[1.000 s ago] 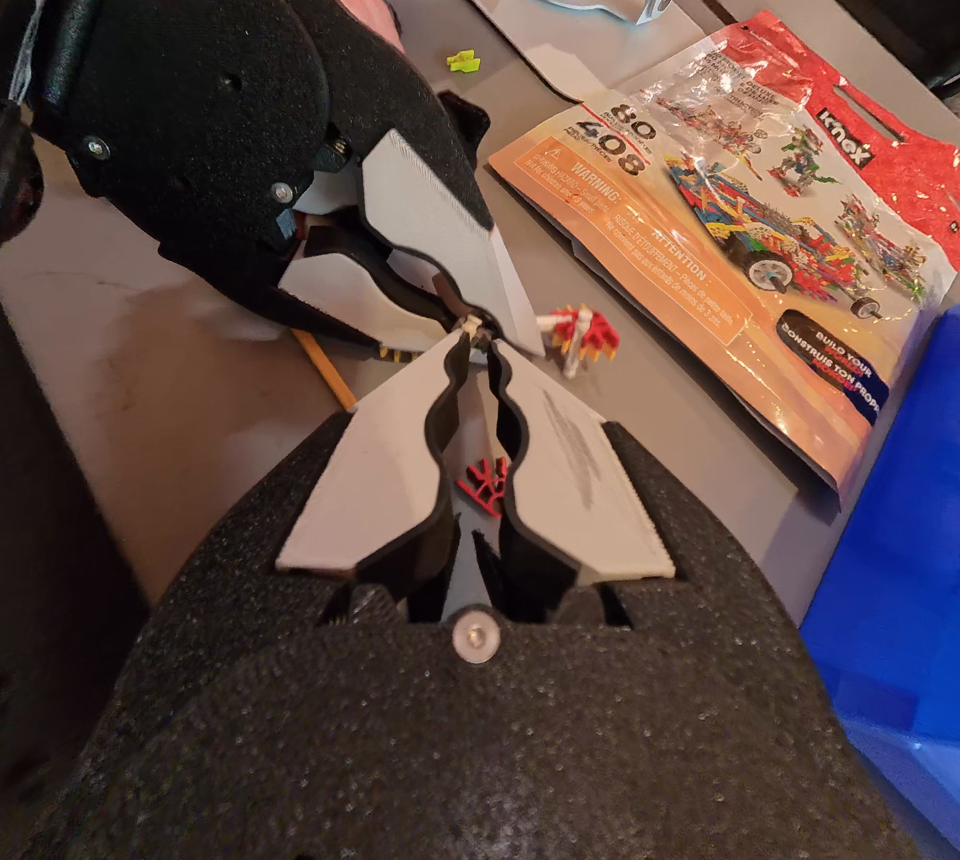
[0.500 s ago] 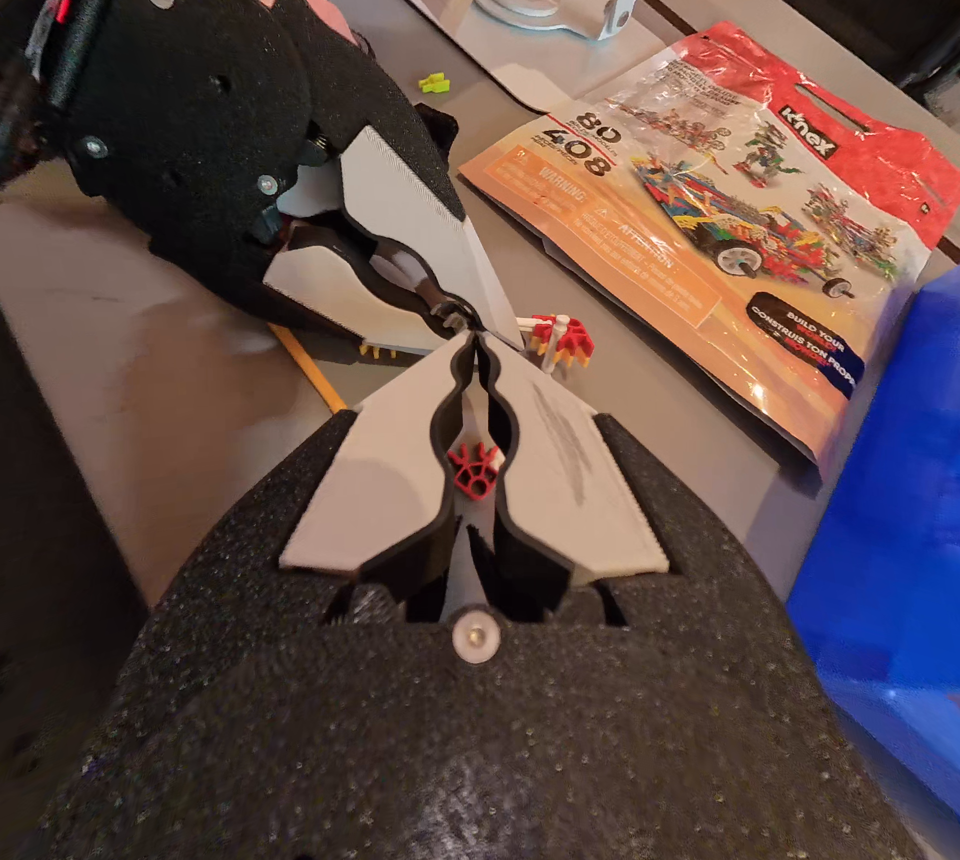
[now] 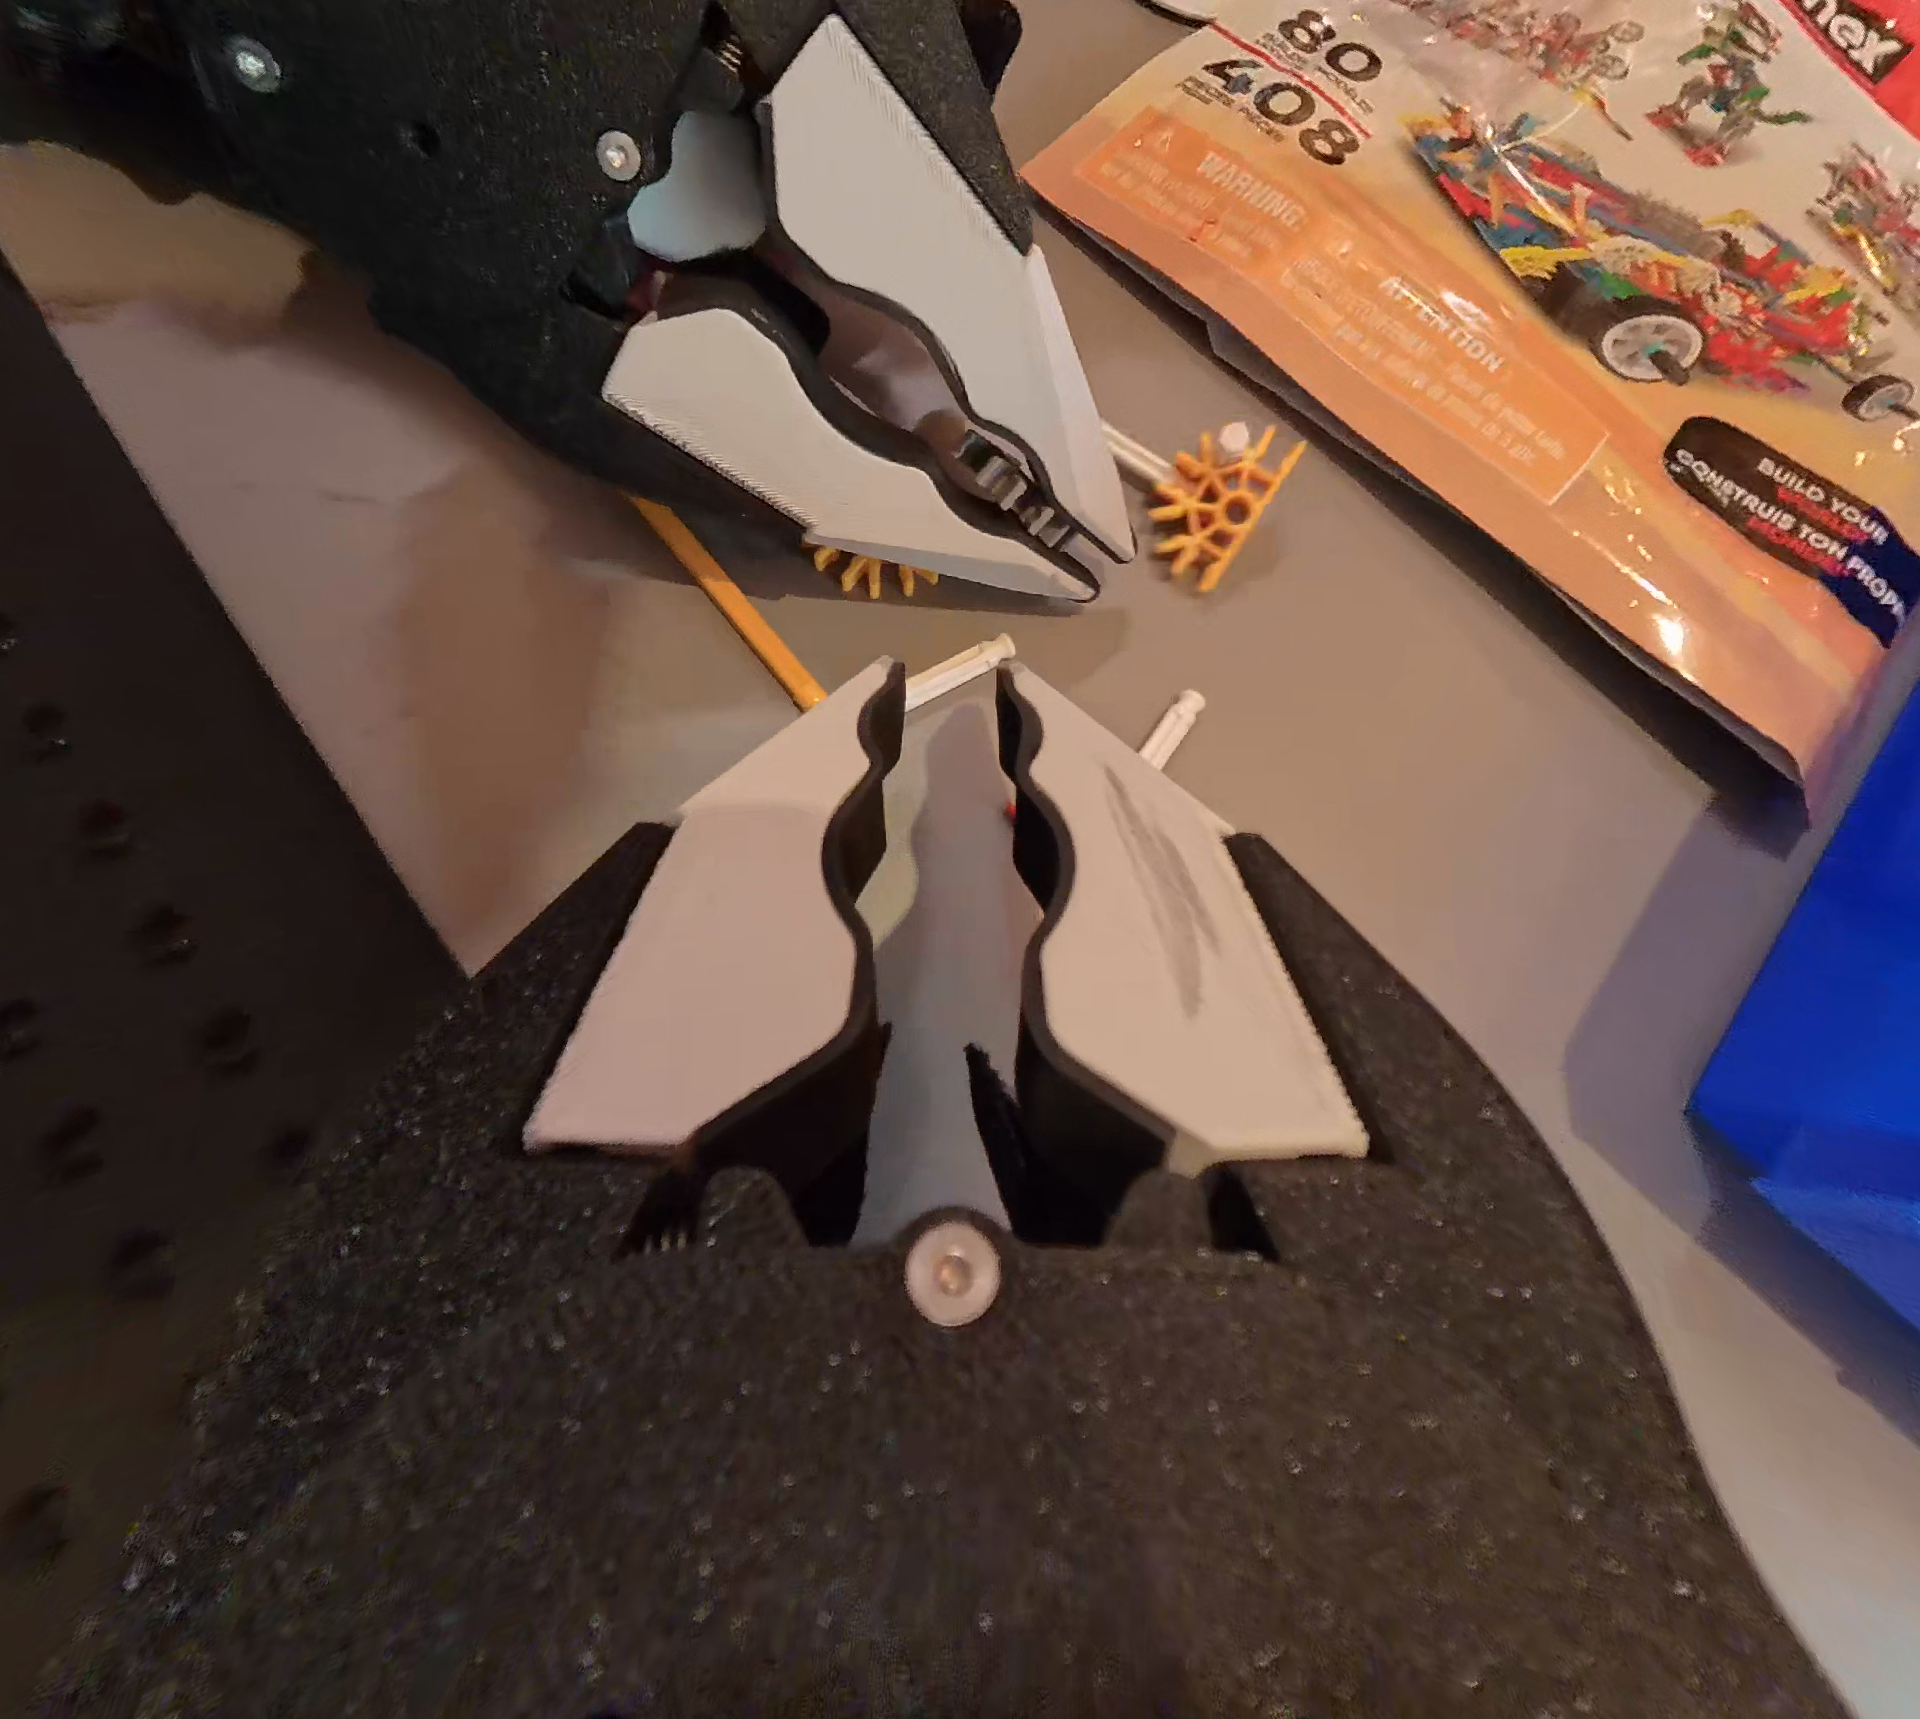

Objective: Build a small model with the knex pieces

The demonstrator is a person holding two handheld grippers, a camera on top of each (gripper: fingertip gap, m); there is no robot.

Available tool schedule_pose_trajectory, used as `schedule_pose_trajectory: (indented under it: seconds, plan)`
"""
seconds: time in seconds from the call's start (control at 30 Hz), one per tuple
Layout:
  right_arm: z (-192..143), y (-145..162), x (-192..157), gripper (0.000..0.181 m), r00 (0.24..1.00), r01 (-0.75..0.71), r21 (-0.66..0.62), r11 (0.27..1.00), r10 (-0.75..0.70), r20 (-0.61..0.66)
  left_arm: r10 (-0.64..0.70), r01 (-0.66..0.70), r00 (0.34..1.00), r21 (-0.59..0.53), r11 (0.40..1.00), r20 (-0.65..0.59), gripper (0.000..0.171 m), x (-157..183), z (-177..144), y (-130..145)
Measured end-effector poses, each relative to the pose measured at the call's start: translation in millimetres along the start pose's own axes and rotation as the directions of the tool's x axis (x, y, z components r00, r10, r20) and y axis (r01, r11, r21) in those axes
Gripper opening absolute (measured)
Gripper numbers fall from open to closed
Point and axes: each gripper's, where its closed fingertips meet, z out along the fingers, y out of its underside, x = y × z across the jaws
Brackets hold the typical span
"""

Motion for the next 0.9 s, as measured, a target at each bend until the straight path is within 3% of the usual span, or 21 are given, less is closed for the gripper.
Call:
schedule_pose_trajectory:
  seconds: [0.3,0.5,0.6,0.73,0.9]
  plan:
    - [21,11,-10,0.018,0.998,-0.016,-0.142,0.990,0.008,-0.055,-0.101,0.101,0.993,-0.015,0.995,-0.058,0.012,2,-13,9]
    - [22,11,-12,0.000,0.999,-0.023,-0.138,0.990,0.017,-0.045,-0.196,0.194,0.976,-0.033,0.980,-0.095,0.018,-2,-23,19]
    - [18,9,-8,0.001,0.998,-0.047,-0.121,0.992,0.041,-0.048,-0.218,0.214,0.970,-0.048,0.976,-0.108,0.018,-1,-29,27]
    - [23,-1,-8,0.019,0.997,-0.066,-0.102,0.993,0.060,-0.056,-0.240,0.235,0.960,-0.052,0.971,-0.143,0.018,-2,-34,30]
    - [33,2,-11,0.011,0.995,-0.094,-0.126,0.988,0.089,-0.039,-0.240,0.227,0.953,-0.090,0.970,-0.183,0.013,2,-38,33]
